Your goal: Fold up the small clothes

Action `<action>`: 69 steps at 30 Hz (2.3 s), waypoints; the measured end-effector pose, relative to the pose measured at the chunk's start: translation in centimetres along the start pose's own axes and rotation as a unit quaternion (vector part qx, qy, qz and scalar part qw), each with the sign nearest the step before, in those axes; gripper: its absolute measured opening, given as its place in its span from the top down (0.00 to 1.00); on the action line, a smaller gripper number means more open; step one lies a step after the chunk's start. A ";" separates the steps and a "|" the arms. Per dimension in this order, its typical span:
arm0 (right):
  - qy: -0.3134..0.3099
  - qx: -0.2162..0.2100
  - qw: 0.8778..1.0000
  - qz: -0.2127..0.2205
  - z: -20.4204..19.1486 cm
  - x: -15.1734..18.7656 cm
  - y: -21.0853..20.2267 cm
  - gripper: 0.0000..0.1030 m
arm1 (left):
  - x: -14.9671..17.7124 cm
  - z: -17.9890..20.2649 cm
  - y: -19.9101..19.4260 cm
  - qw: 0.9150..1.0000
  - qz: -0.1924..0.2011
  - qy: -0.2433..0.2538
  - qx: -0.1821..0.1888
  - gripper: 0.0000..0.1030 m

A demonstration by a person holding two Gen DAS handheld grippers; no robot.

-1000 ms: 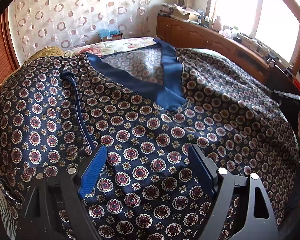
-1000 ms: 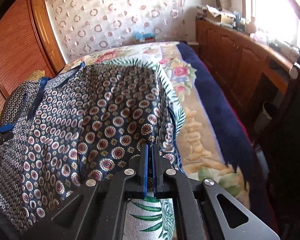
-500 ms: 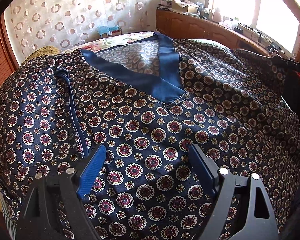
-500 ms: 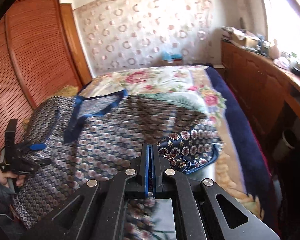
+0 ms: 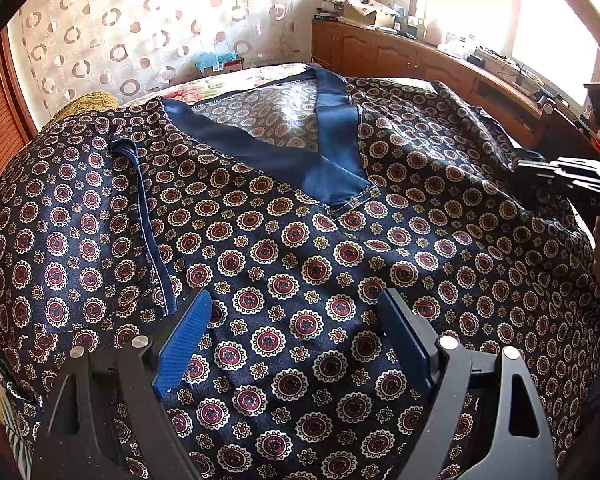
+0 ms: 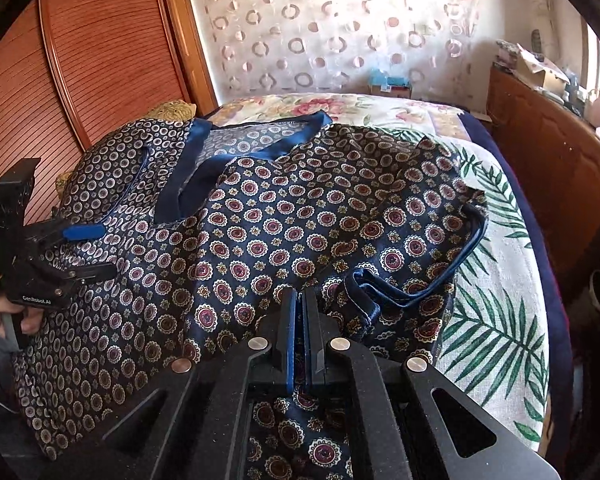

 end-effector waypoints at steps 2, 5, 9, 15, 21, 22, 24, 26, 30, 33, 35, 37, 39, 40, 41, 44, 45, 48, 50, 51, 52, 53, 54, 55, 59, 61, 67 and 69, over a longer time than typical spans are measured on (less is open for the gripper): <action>-0.013 0.017 1.000 0.005 -0.6 -0.4 -0.8 0.85 | 0.0 0.0 0.0 1.000 0.000 0.000 0.000 0.17; -0.017 0.038 0.999 0.016 -0.3 -0.9 -1.7 0.67 | 0.0 0.0 0.0 1.000 0.000 0.000 0.000 0.17; 0.004 0.063 0.998 0.027 1.8 -1.3 -3.0 0.59 | 0.0 0.0 0.0 1.000 0.000 0.000 0.000 0.17; 0.027 0.104 0.994 -0.004 5.3 -0.9 -1.2 0.59 | 0.0 0.0 0.0 1.000 0.000 0.000 0.000 0.17; 0.060 0.094 0.993 -0.035 7.6 -1.2 2.4 0.59 | 0.0 0.0 0.2 1.000 -0.002 0.001 0.000 0.12; 0.068 0.087 0.993 -0.038 7.9 -1.2 2.8 0.59 | 0.0 0.1 0.2 1.000 -0.003 0.002 0.000 0.12; 0.075 0.077 0.994 -0.034 8.4 -1.7 2.5 0.62 | 0.0 0.1 0.3 1.000 -0.003 0.002 0.000 0.12; 0.068 0.069 0.995 -0.027 8.5 -2.2 2.5 0.73 | 0.0 0.1 0.3 1.000 -0.002 0.002 0.000 0.12; 0.058 0.046 0.997 -0.010 8.1 -2.9 2.5 0.95 | 0.0 0.1 0.3 1.000 -0.002 0.002 0.000 0.11; 0.042 0.031 0.999 0.007 7.1 -4.0 2.2 0.95 | 0.0 0.1 0.3 1.000 -0.002 0.002 0.000 0.11; 0.026 0.024 0.999 0.011 6.3 -4.8 2.3 0.95 | 0.0 0.1 0.3 1.000 -0.002 0.002 0.000 0.11; 0.012 0.023 1.000 0.011 5.7 -5.1 2.4 0.95 | 0.0 0.1 0.3 1.000 -0.002 0.002 0.000 0.11; -0.001 0.024 1.000 0.012 4.7 -5.8 2.6 0.95 | 0.0 0.1 0.3 1.000 -0.002 0.002 0.000 0.11; -0.005 0.024 1.000 0.014 4.3 -6.1 2.6 0.95 | 0.0 0.1 0.3 1.000 -0.002 0.002 0.000 0.11; -0.008 0.025 1.000 0.017 4.0 -6.4 2.6 0.95 | 0.0 0.1 0.3 1.000 -0.002 0.002 0.000 0.11; -0.008 0.016 1.000 0.025 3.4 -6.9 2.3 0.95 | 0.0 0.1 0.3 1.000 -0.002 0.002 -0.001 0.11; -0.008 0.011 1.000 0.027 3.3 -6.8 2.1 0.91 | 0.0 0.1 0.3 1.000 -0.002 0.002 -0.001 0.11; -0.017 0.025 0.999 0.027 3.2 -6.5 2.0 0.70 | -0.2 -0.3 0.3 1.000 0.001 -0.011 -0.015 0.11; -0.025 0.076 0.997 0.014 4.0 -6.1 1.9 0.62 | -0.5 -0.6 0.1 1.000 0.009 -0.020 -0.014 0.11; -0.024 0.083 0.996 0.011 4.4 -5.9 2.0 0.62 | -0.8 -0.7 -0.2 1.000 0.017 -0.021 -0.014 0.11; -0.020 0.086 0.996 0.006 4.9 -5.7 2.2 0.62 | -1.1 -0.9 -0.4 0.999 0.025 -0.022 -0.018 0.11; -0.013 0.089 0.996 -0.001 5.6 -5.4 2.4 0.61 | -1.4 -1.2 -0.8 0.999 0.032 -0.023 -0.022 0.11; -0.010 0.092 0.996 -0.007 6.0 -5.2 2.7 0.60 | -1.9 -1.5 -1.3 0.999 0.039 -0.024 -0.024 0.11; -0.008 0.093 0.995 -0.016 6.3 -5.0 3.0 0.60 | -2.4 -2.0 -1.8 0.998 0.048 -0.028 -0.026 0.11; -0.001 0.068 0.997 -0.027 6.7 -4.8 4.5 0.60 | -3.9 -3.6 -3.4 0.996 0.069 -0.043 -0.035 0.11; 0.000 0.057 0.998 -0.023 6.3 -5.1 4.9 0.60 | -4.5 -4.5 -4.0 0.995 0.076 -0.045 -0.046 0.11; -0.008 0.076 0.997 -0.016 6.2 -6.7 4.9 0.58 | -5.6 -7.3 -5.5 0.992 0.093 -0.052 -0.068 0.11; -0.012 0.092 0.996 -0.021 6.7 -7.3 5.5 0.45 | -6.1 -8.6 -5.8 0.991 0.097 -0.058 -0.075 0.11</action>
Point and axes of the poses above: each gripper's, at about its wrist camera, not at the fingertips, and y roughly the way its jaws point, z to its right, x to its underside, the point moved 2 cm from there along y, roughly the way its jaws point, and after that the axes turned 8 degrees about -y, right-handed, at the moved point
